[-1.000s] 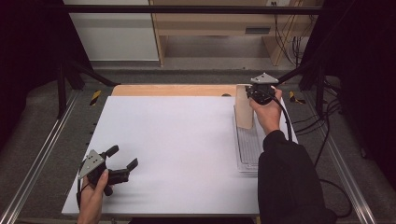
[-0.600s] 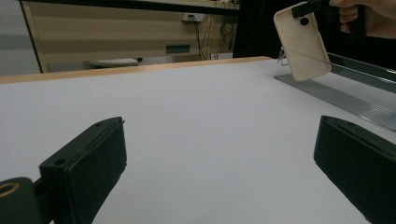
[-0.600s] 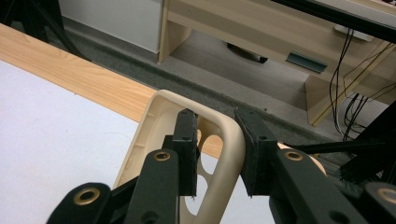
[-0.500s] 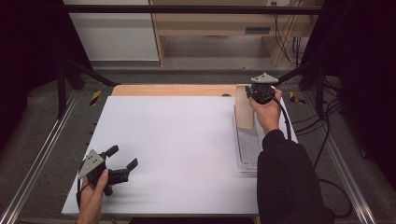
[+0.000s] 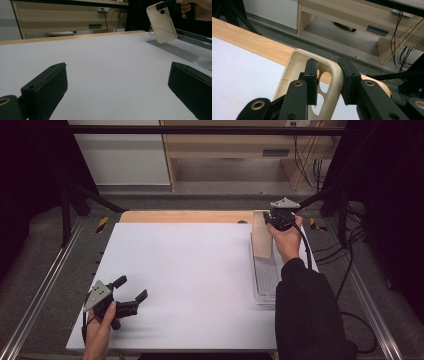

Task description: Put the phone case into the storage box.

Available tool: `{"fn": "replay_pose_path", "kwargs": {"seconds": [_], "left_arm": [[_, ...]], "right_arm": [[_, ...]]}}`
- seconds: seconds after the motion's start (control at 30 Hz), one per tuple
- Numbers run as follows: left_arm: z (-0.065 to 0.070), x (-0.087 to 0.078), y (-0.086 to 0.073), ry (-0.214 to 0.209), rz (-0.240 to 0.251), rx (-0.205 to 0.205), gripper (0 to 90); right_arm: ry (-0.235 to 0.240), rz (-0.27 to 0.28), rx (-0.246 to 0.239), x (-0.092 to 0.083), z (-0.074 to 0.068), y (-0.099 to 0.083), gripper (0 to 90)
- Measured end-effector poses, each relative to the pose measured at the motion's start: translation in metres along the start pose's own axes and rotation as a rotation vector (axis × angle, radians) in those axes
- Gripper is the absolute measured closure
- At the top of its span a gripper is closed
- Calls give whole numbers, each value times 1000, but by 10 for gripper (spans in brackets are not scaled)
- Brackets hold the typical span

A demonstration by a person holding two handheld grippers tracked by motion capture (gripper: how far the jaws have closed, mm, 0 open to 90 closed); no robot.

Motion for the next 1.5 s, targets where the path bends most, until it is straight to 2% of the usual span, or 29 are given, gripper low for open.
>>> {"fn": "replay_pose_path", "kwargs": {"seconds": [0.27,0.6,0.97,1.17,1.5], "left_arm": [[0,0,0,-3,2,2,20],[0,0,0,-2,-4,5,20],[0,0,0,-2,2,1,19],[0,0,0,-2,-3,7,19],[1,0,1,-6,3,1,19]], "right_arm": [[-11,-14,17,1,1,0,681],[0,-35,8,3,3,8,678],[5,-47,12,6,3,6,666],[2,-59,42,8,4,5,654],[1,-63,44,10,3,5,636]]}}
Point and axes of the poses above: each handheld gripper's, and its own axes: x roughly forward along the jaws, y roughly out of its top, z roughly to its right, the point moved 1 cm from there along x, roughly forward along the jaws, and after that the axes turned 13 degrees about -x, right-handed, at the moved point
